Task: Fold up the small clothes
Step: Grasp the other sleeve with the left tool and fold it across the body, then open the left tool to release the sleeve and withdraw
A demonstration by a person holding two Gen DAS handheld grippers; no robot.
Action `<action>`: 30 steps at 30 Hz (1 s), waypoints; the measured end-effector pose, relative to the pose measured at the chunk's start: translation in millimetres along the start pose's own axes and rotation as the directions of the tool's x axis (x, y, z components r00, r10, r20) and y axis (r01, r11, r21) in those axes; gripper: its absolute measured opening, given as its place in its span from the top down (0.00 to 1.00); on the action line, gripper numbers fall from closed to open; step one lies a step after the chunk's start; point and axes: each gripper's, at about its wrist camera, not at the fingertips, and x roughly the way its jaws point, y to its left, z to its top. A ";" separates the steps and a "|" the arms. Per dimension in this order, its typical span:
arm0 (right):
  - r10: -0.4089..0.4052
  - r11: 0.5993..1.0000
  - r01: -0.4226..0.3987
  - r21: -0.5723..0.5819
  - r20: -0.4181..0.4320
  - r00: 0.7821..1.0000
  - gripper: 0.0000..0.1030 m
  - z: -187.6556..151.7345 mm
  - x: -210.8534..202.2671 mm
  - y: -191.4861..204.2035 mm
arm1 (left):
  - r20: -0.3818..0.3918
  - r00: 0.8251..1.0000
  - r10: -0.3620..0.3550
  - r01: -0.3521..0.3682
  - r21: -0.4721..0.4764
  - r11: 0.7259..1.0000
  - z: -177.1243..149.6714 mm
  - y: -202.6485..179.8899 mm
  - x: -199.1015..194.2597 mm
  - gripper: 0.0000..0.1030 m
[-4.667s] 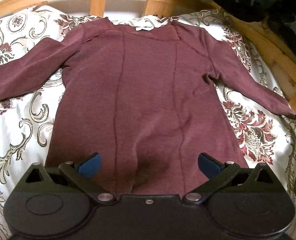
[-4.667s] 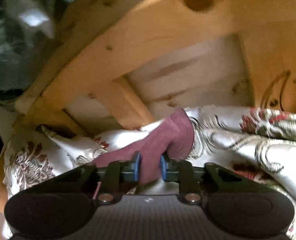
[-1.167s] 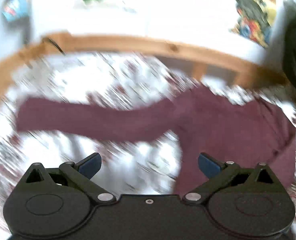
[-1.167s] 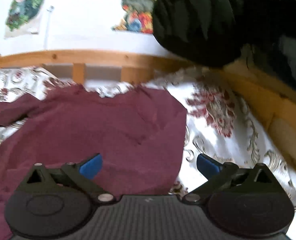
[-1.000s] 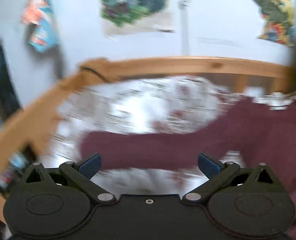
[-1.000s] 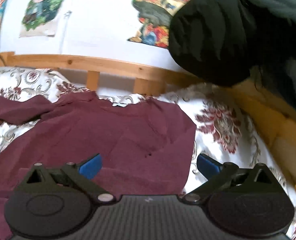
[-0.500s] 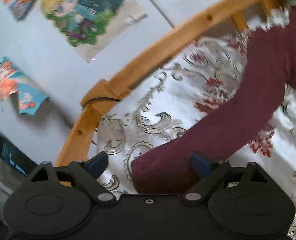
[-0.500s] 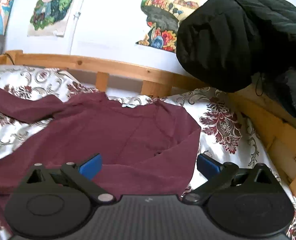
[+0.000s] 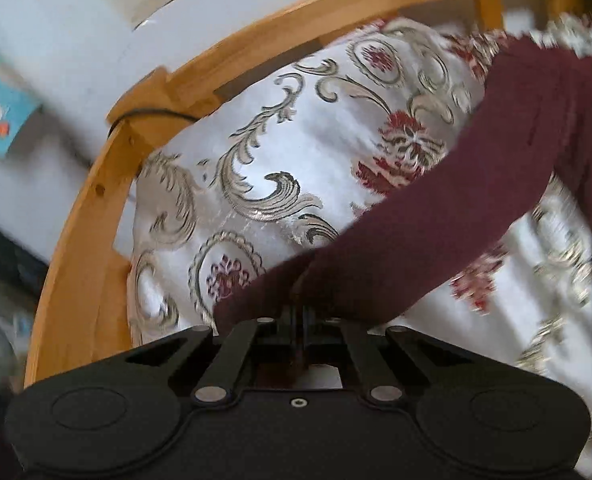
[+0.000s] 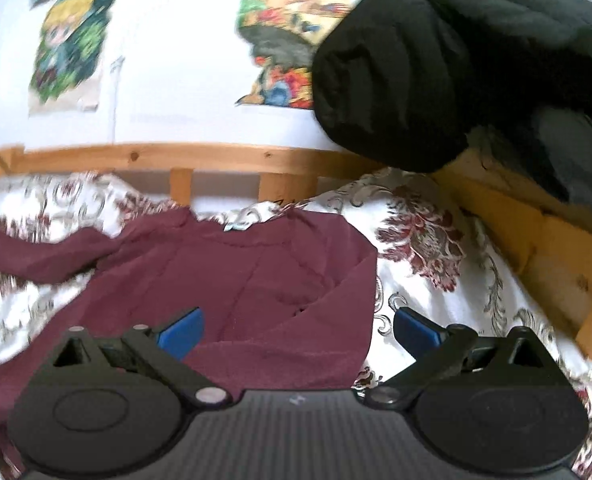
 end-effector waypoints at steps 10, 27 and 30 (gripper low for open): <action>0.031 0.933 -0.007 0.361 -0.061 0.998 0.00 -0.1 2.7 -66.0 | -0.003 0.966 -0.258 0.253 -0.194 0.948 13.4 -38.9 -98.8 0.99; 0.010 0.910 0.031 0.414 -0.096 0.995 0.00 -5.7 -9.6 -107.8 | 0.040 0.893 -0.448 0.449 -0.018 0.893 35.0 -288.3 -198.9 0.99; 0.008 0.893 0.041 0.447 -0.107 0.994 0.00 -7.6 -9.4 -121.2 | 0.023 0.898 -0.440 0.441 -0.021 0.897 37.2 -319.7 -190.3 0.99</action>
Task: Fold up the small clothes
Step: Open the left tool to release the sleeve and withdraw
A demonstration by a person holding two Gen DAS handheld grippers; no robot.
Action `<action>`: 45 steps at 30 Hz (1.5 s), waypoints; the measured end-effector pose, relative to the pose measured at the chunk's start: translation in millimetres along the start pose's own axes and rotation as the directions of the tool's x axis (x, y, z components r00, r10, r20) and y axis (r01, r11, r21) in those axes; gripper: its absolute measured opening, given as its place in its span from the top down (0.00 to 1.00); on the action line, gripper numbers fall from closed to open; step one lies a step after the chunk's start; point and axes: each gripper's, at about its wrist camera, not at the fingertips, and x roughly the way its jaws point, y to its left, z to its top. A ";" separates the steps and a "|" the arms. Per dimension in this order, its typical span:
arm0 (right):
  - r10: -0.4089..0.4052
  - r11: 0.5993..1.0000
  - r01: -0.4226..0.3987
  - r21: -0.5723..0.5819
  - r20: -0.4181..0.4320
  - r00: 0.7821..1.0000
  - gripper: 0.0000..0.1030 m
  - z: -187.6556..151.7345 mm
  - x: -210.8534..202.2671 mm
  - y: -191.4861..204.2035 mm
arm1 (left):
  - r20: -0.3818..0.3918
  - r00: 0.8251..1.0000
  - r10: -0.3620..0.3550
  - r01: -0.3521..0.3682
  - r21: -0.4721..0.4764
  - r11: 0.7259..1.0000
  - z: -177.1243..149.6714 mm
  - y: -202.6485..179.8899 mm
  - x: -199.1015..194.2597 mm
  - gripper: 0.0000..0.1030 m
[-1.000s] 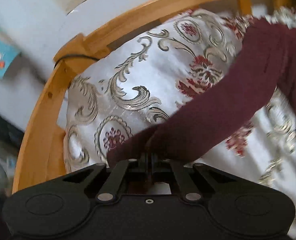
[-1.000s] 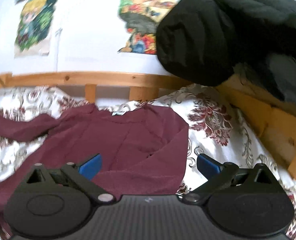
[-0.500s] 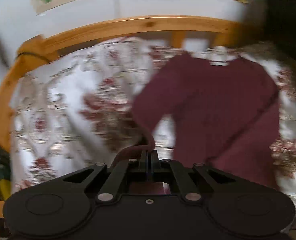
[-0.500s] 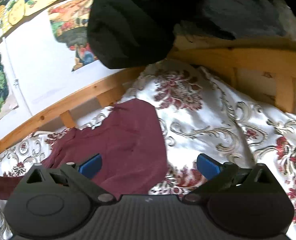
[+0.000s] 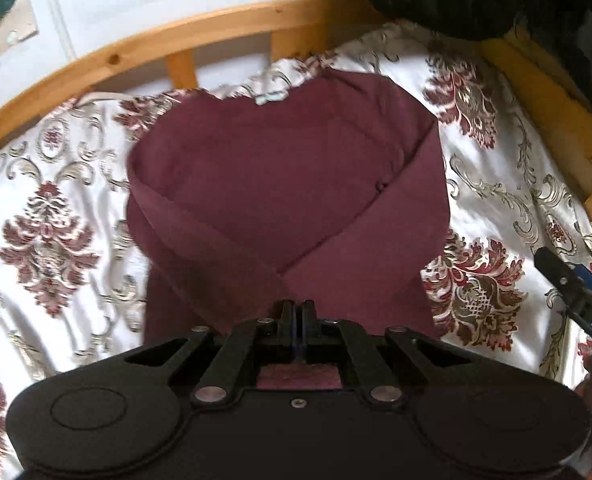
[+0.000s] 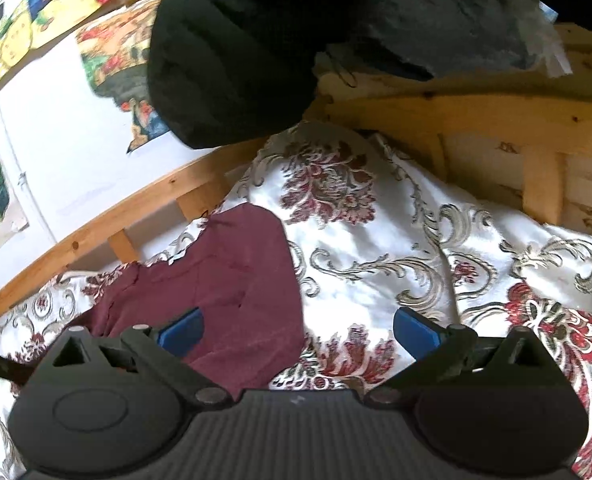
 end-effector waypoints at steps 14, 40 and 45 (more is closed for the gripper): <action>0.040 0.997 -0.036 0.064 -0.061 0.997 0.00 -2.7 10.8 -26.3 | -0.011 1.000 -0.024 0.023 -0.099 0.995 27.5 -24.0 -13.7 0.45; 0.265 0.959 -0.281 -0.024 -0.264 0.927 0.00 -32.8 30.7 17.1 | -0.032 0.985 0.171 -0.174 -0.143 0.974 32.8 -6.2 -10.1 0.05; 0.293 0.950 -0.311 -0.012 -0.304 0.907 0.00 -38.2 36.6 25.0 | 0.005 0.986 0.169 -0.163 -0.233 0.959 36.4 33.3 -1.0 0.05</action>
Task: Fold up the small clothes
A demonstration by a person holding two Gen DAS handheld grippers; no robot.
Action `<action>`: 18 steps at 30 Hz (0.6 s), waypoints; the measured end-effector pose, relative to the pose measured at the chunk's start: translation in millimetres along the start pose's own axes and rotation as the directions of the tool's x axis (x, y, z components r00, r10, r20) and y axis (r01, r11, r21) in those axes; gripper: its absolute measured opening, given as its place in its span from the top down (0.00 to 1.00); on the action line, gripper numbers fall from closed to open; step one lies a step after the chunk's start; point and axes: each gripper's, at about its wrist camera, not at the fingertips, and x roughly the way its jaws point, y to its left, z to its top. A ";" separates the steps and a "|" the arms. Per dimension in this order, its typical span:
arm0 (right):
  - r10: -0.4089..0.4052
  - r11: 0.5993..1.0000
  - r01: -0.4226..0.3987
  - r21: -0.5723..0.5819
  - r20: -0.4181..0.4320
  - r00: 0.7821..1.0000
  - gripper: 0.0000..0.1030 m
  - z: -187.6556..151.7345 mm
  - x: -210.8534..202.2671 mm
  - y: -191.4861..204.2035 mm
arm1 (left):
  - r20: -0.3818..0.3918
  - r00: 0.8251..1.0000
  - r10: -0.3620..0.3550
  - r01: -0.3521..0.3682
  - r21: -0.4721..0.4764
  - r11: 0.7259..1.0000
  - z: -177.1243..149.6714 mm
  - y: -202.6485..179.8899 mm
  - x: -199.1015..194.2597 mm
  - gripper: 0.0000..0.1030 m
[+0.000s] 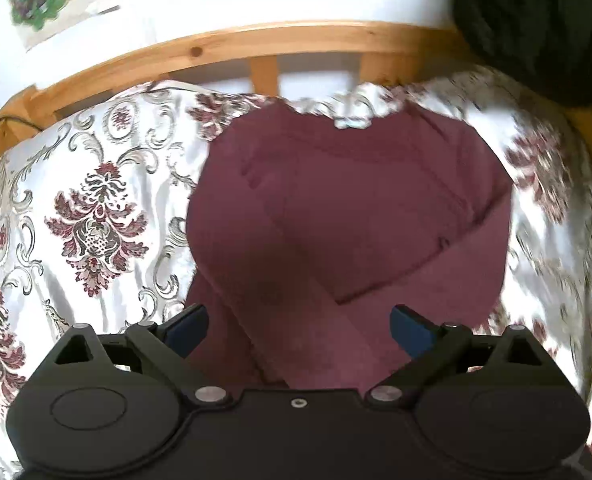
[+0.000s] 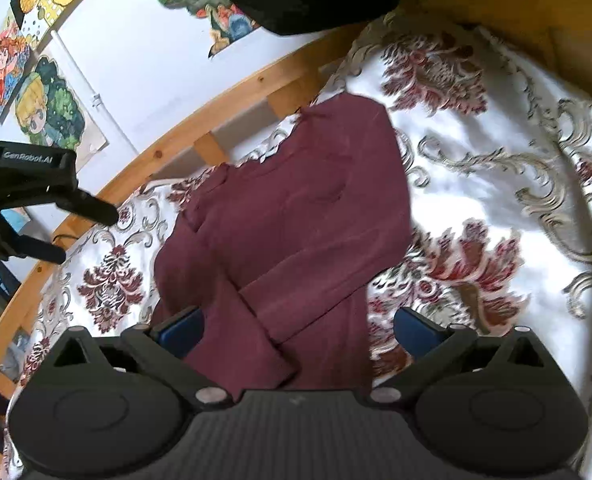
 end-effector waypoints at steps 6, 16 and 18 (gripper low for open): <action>0.033 0.999 -0.032 0.010 -0.045 0.998 0.00 -3.9 6.9 14.2 | 0.049 0.998 -0.038 0.042 -0.097 0.994 8.6 47.9 3.4 0.04; 0.033 0.992 -0.035 -0.118 -0.019 0.999 0.00 -12.1 26.5 42.7 | 0.191 0.981 -0.048 0.069 -0.108 0.992 23.8 103.2 25.4 0.01; 0.020 0.992 -0.021 -0.127 -0.010 1.000 0.01 -13.6 33.1 43.0 | 0.206 0.977 -0.055 0.074 -0.083 0.994 25.9 106.3 40.1 0.01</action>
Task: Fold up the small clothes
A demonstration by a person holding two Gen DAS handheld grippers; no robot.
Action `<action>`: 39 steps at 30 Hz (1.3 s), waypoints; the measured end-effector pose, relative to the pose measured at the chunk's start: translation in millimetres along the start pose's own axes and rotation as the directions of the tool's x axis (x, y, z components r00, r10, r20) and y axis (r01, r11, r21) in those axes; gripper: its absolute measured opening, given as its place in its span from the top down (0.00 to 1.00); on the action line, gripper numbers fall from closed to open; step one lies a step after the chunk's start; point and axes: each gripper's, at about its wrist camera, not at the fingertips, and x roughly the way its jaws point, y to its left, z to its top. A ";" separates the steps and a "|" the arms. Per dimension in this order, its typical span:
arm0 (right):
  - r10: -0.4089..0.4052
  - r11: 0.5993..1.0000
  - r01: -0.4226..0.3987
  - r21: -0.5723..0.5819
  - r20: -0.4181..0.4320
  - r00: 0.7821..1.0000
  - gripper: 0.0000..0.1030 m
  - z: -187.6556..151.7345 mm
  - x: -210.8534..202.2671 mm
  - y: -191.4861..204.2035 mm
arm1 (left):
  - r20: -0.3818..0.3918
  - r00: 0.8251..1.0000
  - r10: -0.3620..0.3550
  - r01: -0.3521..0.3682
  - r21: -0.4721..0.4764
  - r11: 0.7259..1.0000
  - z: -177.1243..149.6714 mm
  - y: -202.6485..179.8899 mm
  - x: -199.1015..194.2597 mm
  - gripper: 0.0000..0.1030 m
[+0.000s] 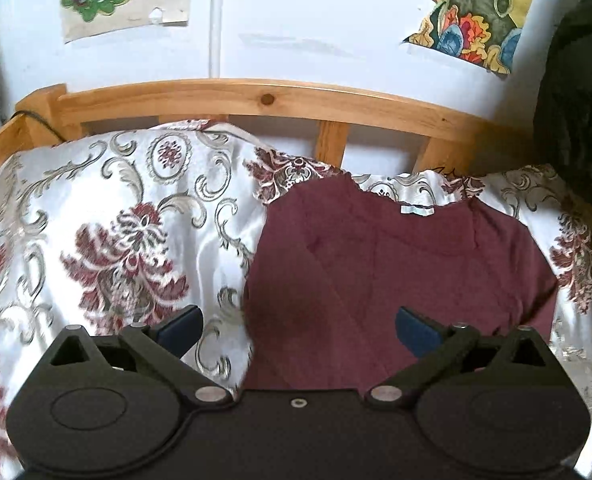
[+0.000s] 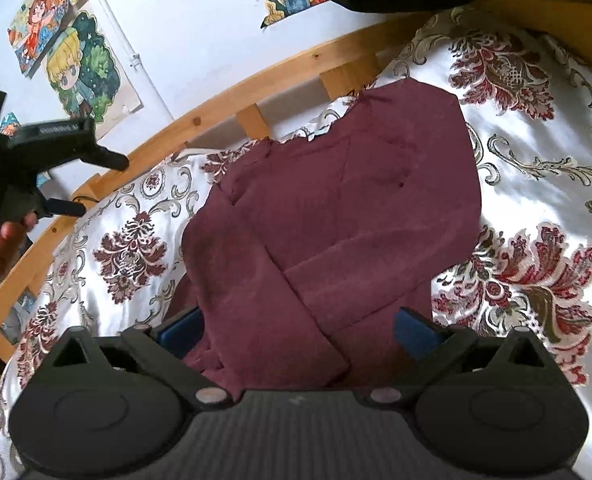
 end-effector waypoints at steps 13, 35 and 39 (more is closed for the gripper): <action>-0.083 0.987 0.084 -0.137 0.012 0.996 0.34 5.7 56.8 8.8 | -0.010 0.995 -0.103 0.104 0.068 0.992 6.9 49.4 138.0 0.12; 0.117 0.963 -0.129 -0.237 -0.064 0.991 0.97 -13.8 82.5 5.9 | 0.035 0.986 -0.161 0.161 -0.007 0.987 20.2 78.5 183.5 0.93; 0.083 0.956 -0.106 -0.273 -0.095 0.992 0.97 -18.6 93.1 6.8 | -0.033 0.988 -0.148 0.146 -0.043 0.988 17.7 88.3 205.8 0.88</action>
